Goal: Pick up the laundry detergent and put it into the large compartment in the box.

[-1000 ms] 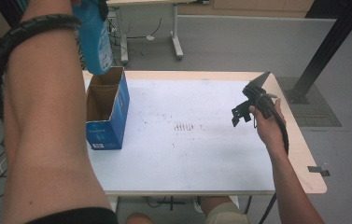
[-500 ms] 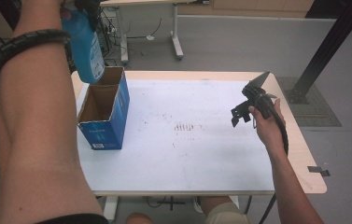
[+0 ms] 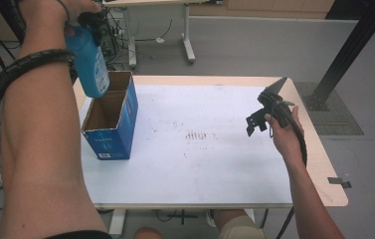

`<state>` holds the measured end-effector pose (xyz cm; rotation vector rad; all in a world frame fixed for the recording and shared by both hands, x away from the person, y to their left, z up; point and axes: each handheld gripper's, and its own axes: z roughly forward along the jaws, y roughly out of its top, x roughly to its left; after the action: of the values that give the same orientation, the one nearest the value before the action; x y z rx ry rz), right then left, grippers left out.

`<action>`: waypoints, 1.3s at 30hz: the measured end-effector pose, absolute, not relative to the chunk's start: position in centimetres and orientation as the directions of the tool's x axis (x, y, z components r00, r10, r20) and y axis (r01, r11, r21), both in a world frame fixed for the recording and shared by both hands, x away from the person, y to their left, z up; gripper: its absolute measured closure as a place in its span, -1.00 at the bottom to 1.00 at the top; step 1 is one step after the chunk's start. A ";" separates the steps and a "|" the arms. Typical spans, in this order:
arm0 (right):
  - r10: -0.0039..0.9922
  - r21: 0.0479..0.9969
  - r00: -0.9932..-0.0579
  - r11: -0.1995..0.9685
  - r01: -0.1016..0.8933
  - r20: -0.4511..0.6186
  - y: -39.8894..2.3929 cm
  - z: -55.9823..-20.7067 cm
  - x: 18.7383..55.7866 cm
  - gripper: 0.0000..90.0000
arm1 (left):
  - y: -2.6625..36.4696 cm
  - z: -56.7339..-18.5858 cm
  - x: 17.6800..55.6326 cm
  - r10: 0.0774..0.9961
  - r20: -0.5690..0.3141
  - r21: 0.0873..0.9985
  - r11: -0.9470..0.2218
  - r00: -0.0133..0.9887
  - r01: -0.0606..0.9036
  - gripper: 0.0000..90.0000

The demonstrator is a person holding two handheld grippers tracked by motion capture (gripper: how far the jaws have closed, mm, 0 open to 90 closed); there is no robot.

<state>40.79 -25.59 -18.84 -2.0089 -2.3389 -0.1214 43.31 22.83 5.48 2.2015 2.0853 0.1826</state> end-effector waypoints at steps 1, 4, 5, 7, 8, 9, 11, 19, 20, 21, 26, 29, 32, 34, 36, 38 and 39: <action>0.984 0.022 -0.151 0.150 0.988 0.093 -25.6 -18.8 40.8 -0.88 | 22.9 5.3 43.4 0.998 0.015 0.154 -0.055 0.054 0.987 -0.16; 0.985 0.021 -0.147 0.146 0.989 0.092 -25.6 -18.8 40.7 -0.88 | 23.0 4.5 43.4 0.999 0.014 0.148 -0.053 0.052 0.988 -0.16; 0.985 0.022 -0.148 0.146 0.989 0.093 -25.6 -18.8 40.7 -0.88 | 23.0 4.3 43.4 0.999 0.013 0.147 -0.052 0.051 0.988 -0.16; 0.985 0.021 -0.145 0.144 0.989 0.092 -25.7 -18.8 40.7 -0.88 | 23.1 3.8 43.5 0.999 0.010 0.144 -0.048 0.047 0.988 -0.16; 0.985 0.022 -0.145 0.144 0.989 0.093 -25.8 -18.8 40.7 -0.88 | 23.2 3.5 43.5 0.999 0.009 0.145 -0.051 0.050 0.988 -0.16; 0.985 0.024 -0.145 0.144 0.989 0.093 -25.9 -18.8 40.6 -0.88 | 23.2 3.3 43.3 0.999 0.008 0.152 -0.047 0.046 0.987 -0.16; 0.985 0.025 -0.142 0.141 0.990 0.095 -26.0 -18.8 40.6 -0.88 | 23.4 2.7 43.4 0.999 0.003 0.147 -0.046 0.046 0.988 -0.16; 0.985 0.023 -0.148 0.146 0.989 0.094 -26.0 -18.9 40.6 -0.88 | 24.1 0.8 43.3 0.999 -0.002 0.136 -0.037 0.037 0.990 -0.16; 0.985 0.025 -0.147 0.145 0.989 0.093 -26.0 -18.9 40.5 -0.88 | 24.1 0.6 43.3 0.999 -0.002 0.136 -0.035 0.036 0.990 -0.16; 0.985 0.025 -0.147 0.145 0.989 0.093 -26.0 -18.9 40.5 -0.88 | 24.2 0.5 43.2 0.999 -0.002 0.137 -0.034 0.035 0.990 -0.16; 0.985 0.023 -0.142 0.140 0.990 0.095 -26.1 -19.0 40.5 -0.88 | 24.6 -0.3 43.0 1.000 -0.011 0.138 -0.027 0.029 0.990 -0.16; 0.985 0.019 -0.141 0.140 0.990 0.097 -26.1 -19.1 40.5 -0.88 | 24.9 -0.9 43.1 0.999 -0.016 0.132 -0.028 0.030 0.991 -0.16; 0.985 0.022 -0.142 0.141 0.990 0.095 -26.0 -19.1 40.5 -0.88 | 24.9 -1.6 43.1 0.999 -0.018 0.131 -0.028 0.031 0.991 -0.16; 0.986 0.023 -0.139 0.138 0.990 0.093 -25.9 -19.1 40.4 -0.88 | 24.9 -2.2 43.1 0.999 -0.016 0.125 -0.032 0.034 0.992 -0.16; 0.985 0.023 -0.142 0.140 0.990 0.095 -26.0 -19.2 40.4 -0.88 | 24.9 -2.8 43.2 0.999 -0.016 0.122 -0.033 0.035 0.992 -0.16; 0.986 0.019 -0.136 0.135 0.991 0.095 -26.0 -19.2 40.4 -0.88 | 24.9 -3.4 43.2 0.999 -0.018 0.121 -0.032 0.034 0.992 -0.16; 0.986 0.017 -0.137 0.136 0.991 0.093 -26.0 -19.3 40.4 -0.88 | 24.9 -3.8 43.2 0.999 -0.018 0.118 -0.032 0.035 0.992 -0.16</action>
<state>40.42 -26.03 -19.26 -2.0239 -2.3223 -0.1151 43.23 24.86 -3.76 2.1872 2.1148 0.1056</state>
